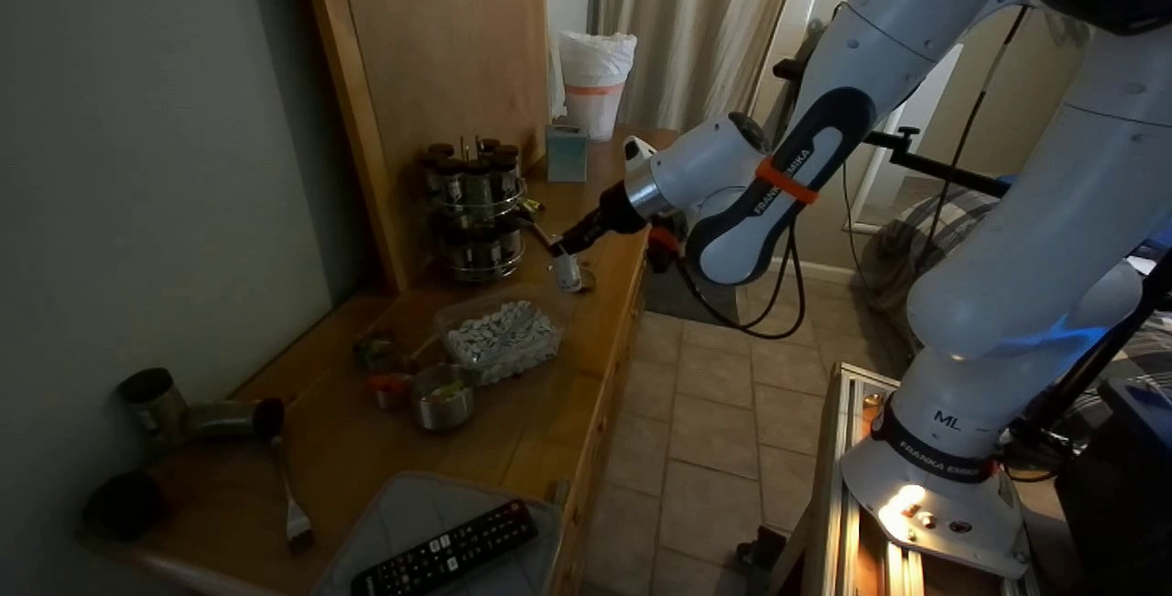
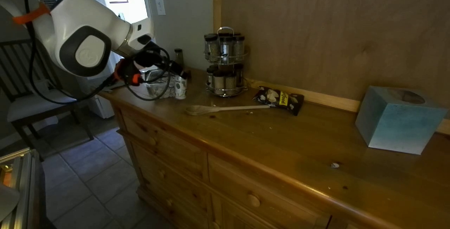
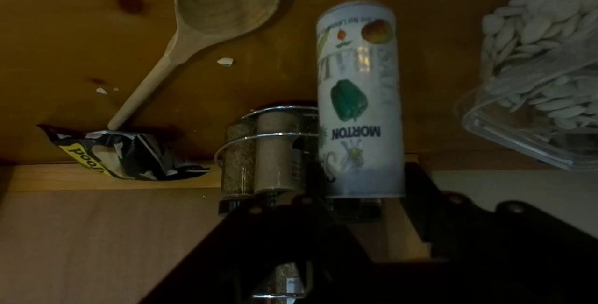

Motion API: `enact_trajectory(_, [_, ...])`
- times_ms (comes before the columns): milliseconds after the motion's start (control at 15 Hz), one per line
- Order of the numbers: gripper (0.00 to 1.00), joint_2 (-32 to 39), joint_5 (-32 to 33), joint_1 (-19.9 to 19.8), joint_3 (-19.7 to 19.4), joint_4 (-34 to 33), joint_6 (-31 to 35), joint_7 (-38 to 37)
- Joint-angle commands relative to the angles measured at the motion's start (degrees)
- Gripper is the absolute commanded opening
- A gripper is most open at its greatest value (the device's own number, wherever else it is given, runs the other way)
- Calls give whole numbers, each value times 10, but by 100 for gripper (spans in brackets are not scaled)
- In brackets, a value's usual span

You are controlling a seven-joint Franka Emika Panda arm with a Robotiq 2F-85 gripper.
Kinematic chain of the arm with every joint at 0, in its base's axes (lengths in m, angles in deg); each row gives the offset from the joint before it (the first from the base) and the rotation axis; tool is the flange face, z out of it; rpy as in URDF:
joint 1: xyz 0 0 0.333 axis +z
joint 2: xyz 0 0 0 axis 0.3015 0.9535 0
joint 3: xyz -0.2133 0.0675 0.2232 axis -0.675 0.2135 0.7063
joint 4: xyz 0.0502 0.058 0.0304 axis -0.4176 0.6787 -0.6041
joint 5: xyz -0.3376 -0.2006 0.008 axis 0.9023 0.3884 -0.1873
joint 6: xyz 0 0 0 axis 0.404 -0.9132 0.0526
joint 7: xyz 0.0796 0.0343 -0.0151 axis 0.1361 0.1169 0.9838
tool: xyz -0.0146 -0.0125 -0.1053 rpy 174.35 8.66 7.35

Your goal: Move the white bottle forward, then put it upright

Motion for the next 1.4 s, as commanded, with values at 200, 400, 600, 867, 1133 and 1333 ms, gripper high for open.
enact_trajectory(200, [20, 13, -6, 4, 3, -6, 9, 13])
enact_trajectory(400, [20, 20, -24, 139, -127, -9, 30, 37])
enact_trajectory(600, [20, 40, -22, 247, -239, -14, 71, 56])
enact_trajectory(867, [20, 80, -15, 317, -311, -23, 131, 69])
enact_trajectory(1133, [20, 123, -3, 344, -336, -37, 174, 63])
enact_trajectory(1333, [20, 147, -1, 353, -342, -47, 194, 61])
